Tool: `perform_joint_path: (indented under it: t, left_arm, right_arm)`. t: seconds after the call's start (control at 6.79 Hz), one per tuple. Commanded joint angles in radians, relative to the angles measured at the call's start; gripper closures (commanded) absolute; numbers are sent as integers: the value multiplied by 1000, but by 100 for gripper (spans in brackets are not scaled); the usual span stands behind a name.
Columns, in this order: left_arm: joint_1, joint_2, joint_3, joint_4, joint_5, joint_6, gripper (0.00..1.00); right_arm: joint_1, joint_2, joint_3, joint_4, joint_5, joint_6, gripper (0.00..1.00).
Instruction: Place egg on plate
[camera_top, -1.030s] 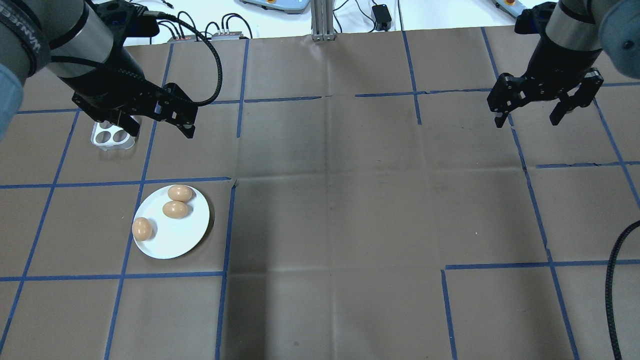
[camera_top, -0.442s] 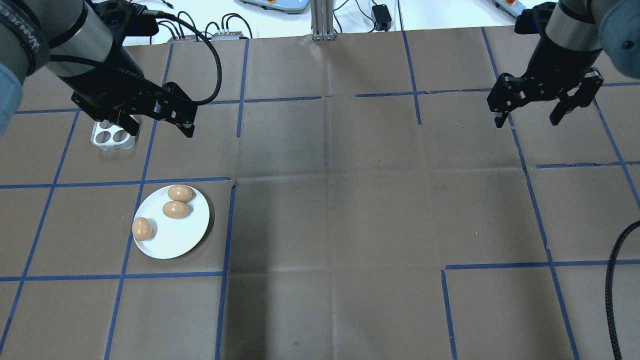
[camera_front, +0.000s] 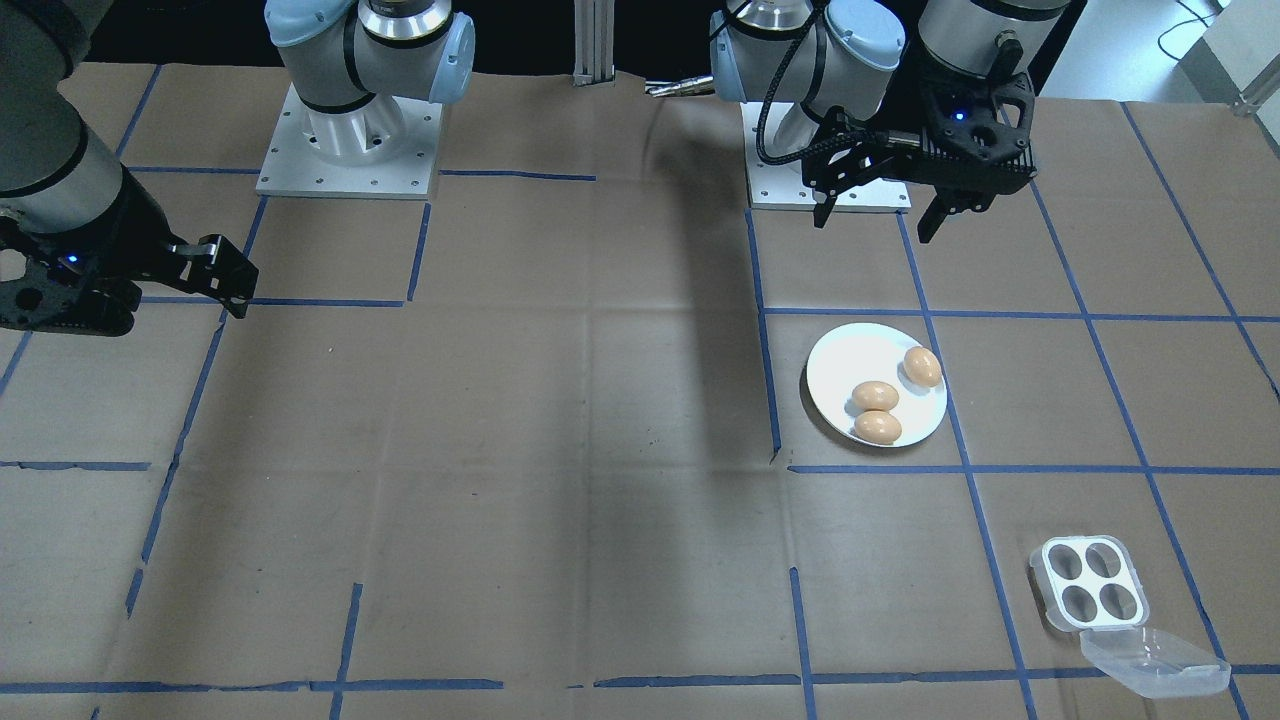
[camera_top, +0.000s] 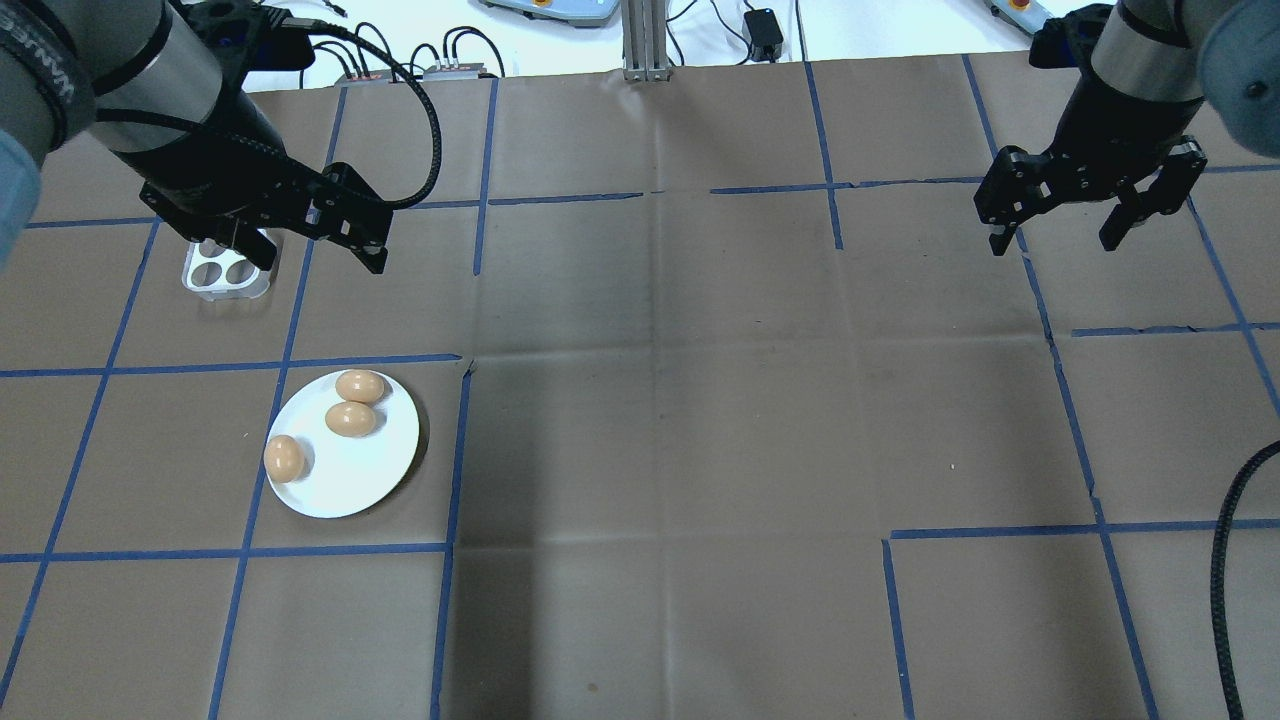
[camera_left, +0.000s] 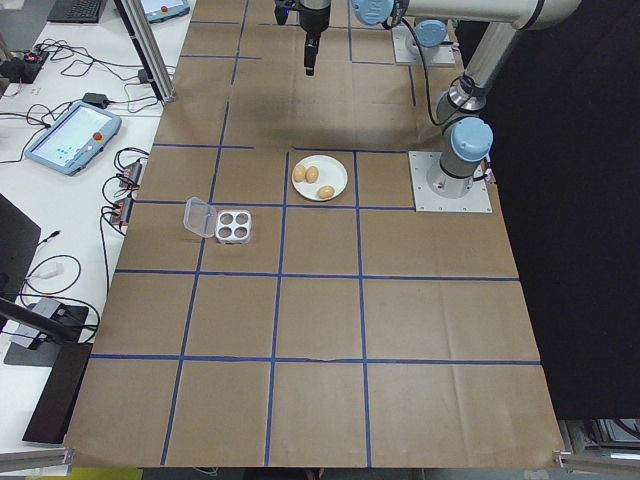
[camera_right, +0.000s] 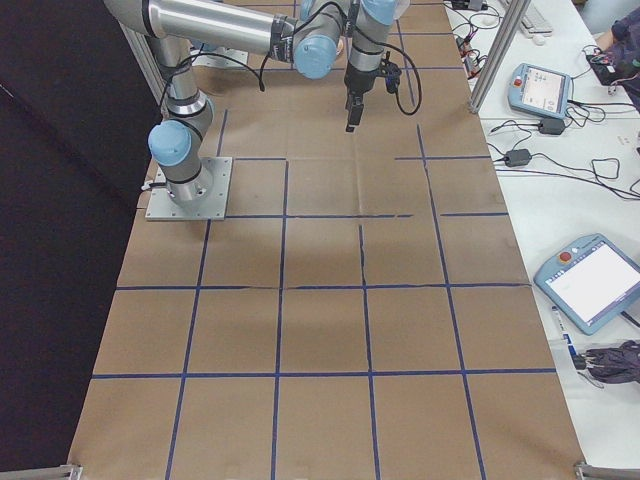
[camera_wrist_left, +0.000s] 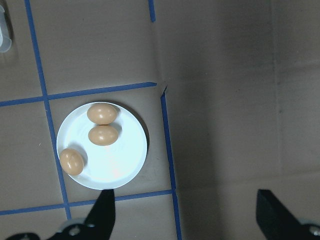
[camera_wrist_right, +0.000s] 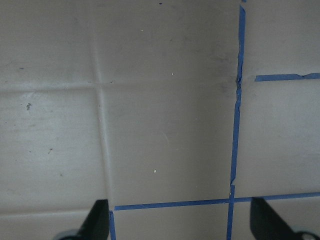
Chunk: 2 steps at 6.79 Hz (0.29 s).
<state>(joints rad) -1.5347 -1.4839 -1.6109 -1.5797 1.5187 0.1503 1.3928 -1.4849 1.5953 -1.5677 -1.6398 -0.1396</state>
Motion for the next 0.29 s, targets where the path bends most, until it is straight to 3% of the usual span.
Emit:
perform_joint_path:
  t: [0.0, 0.15]
  left_arm:
    - [1, -1, 0, -2, 0, 0, 0]
    - [1, -1, 0, -2, 0, 0, 0]
  right_arm:
    - [0, 0, 0, 0, 0, 0, 0]
    - [0, 0, 0, 0, 0, 0, 0]
